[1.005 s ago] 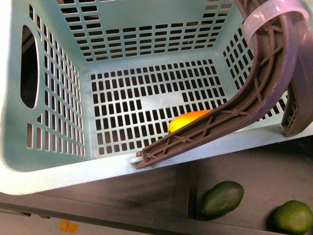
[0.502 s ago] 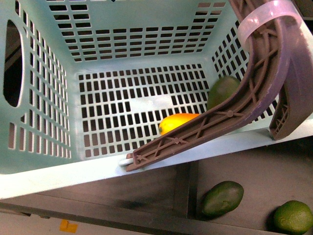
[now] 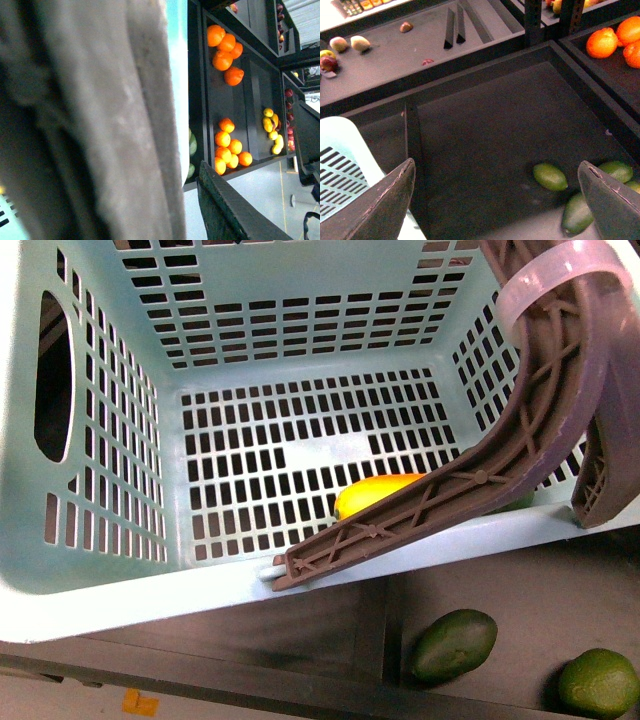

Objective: Pick mango and avocado into basket

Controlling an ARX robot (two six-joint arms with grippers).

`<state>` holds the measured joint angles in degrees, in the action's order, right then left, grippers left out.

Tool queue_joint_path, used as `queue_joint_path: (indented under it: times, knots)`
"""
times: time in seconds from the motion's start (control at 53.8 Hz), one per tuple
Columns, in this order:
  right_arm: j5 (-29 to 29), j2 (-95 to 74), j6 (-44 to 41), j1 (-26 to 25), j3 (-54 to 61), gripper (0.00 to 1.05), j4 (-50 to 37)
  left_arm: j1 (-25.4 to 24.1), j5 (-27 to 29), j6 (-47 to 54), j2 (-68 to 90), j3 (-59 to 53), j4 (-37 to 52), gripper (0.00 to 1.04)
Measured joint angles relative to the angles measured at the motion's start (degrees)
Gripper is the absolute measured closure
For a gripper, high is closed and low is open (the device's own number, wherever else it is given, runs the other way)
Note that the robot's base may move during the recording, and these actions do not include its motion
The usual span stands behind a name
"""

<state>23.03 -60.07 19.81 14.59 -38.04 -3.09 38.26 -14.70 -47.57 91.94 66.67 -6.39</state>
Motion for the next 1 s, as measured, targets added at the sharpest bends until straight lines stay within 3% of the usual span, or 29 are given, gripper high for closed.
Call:
queue_joint_path:
  times: [0.167,0.279,0.335,0.744,1.005]
  knots:
    - [-1.4,0.6,-0.6,-0.2,0.6,0.10,-1.5,0.0,0.1,-0.1,0.0,0.0,0.0,0.77]
    - [-11.6,3.4,-11.9,-2.8,10.5,0.30,-22.4,0.0,0.4,0.0,0.0,0.0,0.0,0.77]
    - [-12.8,5.2,-14.5,-3.7,13.7,0.39,-26.7,0.0,0.7,0.1,0.0,0.0,0.0,0.77]
    - [-17.2,15.3,-19.2,-8.5,26.2,1.00,-29.4,0.0,0.3,0.1,0.0,0.0,0.0,0.77]
    - [-22.7,22.9,-19.5,-14.3,31.5,1.03,-27.0,0.0,0.2,0.0,0.0,0.0,0.0,0.77]
